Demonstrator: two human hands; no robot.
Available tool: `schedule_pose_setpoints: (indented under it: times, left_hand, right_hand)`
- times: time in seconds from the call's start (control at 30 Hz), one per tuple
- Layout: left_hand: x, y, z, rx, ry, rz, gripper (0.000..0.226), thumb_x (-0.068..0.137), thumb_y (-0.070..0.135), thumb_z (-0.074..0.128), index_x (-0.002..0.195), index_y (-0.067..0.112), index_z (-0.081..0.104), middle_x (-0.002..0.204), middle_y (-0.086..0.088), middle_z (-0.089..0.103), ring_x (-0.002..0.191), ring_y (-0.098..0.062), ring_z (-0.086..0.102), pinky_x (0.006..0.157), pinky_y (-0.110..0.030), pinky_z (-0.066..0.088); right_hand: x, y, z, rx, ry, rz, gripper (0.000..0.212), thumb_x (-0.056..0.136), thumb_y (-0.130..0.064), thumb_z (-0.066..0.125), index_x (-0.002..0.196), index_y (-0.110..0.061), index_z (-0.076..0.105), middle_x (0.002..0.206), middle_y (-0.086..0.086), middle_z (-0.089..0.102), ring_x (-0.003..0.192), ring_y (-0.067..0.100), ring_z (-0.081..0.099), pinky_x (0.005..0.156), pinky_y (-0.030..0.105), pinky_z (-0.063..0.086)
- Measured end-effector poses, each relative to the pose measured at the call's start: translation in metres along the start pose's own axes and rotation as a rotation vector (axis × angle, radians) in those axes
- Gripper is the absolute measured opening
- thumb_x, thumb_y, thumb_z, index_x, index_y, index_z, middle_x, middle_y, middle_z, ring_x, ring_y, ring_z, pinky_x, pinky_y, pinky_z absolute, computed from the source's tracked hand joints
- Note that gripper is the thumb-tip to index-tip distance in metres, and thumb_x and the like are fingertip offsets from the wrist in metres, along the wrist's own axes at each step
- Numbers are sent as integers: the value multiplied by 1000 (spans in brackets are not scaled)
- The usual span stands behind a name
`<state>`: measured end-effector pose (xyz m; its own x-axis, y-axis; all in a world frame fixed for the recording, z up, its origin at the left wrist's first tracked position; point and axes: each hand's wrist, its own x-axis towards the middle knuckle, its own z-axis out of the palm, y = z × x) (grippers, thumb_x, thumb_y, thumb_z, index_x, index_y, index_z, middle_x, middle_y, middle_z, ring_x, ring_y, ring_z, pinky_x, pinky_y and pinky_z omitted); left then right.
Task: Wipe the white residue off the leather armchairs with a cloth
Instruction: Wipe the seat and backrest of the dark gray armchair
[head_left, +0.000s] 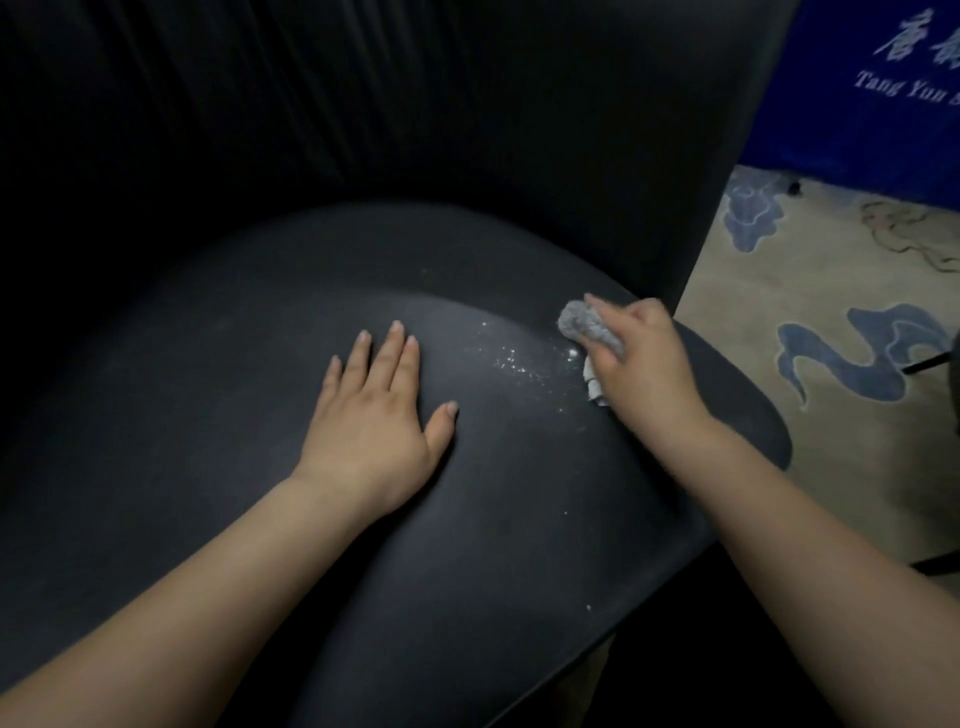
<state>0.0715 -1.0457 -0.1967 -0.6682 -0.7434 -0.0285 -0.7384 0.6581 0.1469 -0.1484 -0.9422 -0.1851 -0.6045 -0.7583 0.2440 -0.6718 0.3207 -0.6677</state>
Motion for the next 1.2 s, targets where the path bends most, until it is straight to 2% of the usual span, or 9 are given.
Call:
schedule_pose_setpoints:
  times: [0.17, 0.27, 0.37, 0.47, 0.6, 0.73, 0.93, 1.03, 1.2]
  left_hand:
    - [11, 4, 3, -2, 8, 5, 81, 86, 64, 9, 154, 21, -1, 161, 5, -10, 148, -18, -12, 119, -38, -5]
    - [10, 1, 4, -32, 18, 13, 81, 86, 66, 9, 154, 23, -1, 161, 7, -10, 147, -15, -12, 120, -37, -5]
    - [10, -1, 4, -41, 23, 18, 82, 85, 68, 10, 155, 26, 2, 161, 10, -8, 148, -13, -10, 119, -36, -4]
    - [18, -14, -1, -23, 31, 11, 78, 83, 73, 13, 152, 38, 9, 162, 9, -1, 148, -13, -2, 119, -37, 2]
    - [30, -38, -7, 27, 27, -64, 80, 79, 80, 9, 150, 45, 8, 162, 7, 2, 148, -18, 2, 119, -43, 6]
    - [29, -42, -2, 18, 52, -84, 79, 80, 81, 7, 151, 45, 8, 162, 7, 4, 148, -17, 2, 120, -43, 6]
    - [29, -42, 1, -18, 74, -85, 79, 80, 79, 10, 150, 43, 14, 162, 6, 9, 148, -17, 5, 120, -44, 7]
    - [29, -42, 3, -24, 90, -85, 78, 80, 79, 10, 150, 44, 14, 161, 7, 9, 148, -16, 5, 120, -43, 7]
    - [30, -43, 6, -29, 91, -82, 77, 81, 79, 10, 150, 45, 12, 161, 7, 9, 148, -16, 4, 120, -43, 5]
  right_hand:
    - [-14, -11, 22, 87, -99, -204, 41, 89, -12, 64, 129, -19, 60, 94, -5, 44, 83, -3, 47, 83, 3, 36]
    - [21, 1, 6, 94, 25, -63, 38, 92, -16, 60, 130, -22, 59, 102, 1, 45, 86, 6, 52, 81, 12, 42]
    - [38, 10, 2, 7, 36, 9, 37, 92, -13, 59, 129, -15, 59, 106, 3, 41, 98, 13, 51, 83, -2, 29]
    - [22, -2, 23, 91, -84, -116, 32, 90, -8, 62, 122, -10, 64, 97, 2, 41, 69, 4, 50, 63, -1, 37]
    - [36, -11, 28, 127, -122, -179, 35, 89, -9, 63, 123, -20, 64, 98, 2, 42, 66, 3, 53, 59, -3, 35]
    - [65, -5, 25, 78, -60, -33, 40, 94, -10, 57, 133, -14, 54, 111, 8, 43, 89, 2, 47, 74, -8, 28]
    - [37, -26, 46, 105, -355, -295, 43, 90, -10, 62, 131, -19, 57, 102, -1, 47, 89, 4, 51, 80, -4, 29]
    - [70, -24, 43, 118, -224, -204, 43, 92, -9, 59, 134, -15, 54, 104, -1, 43, 87, 8, 50, 79, -5, 28]
    - [89, -36, 61, -37, -362, -216, 48, 93, -12, 59, 139, -14, 48, 119, 11, 47, 114, 21, 48, 93, 14, 31]
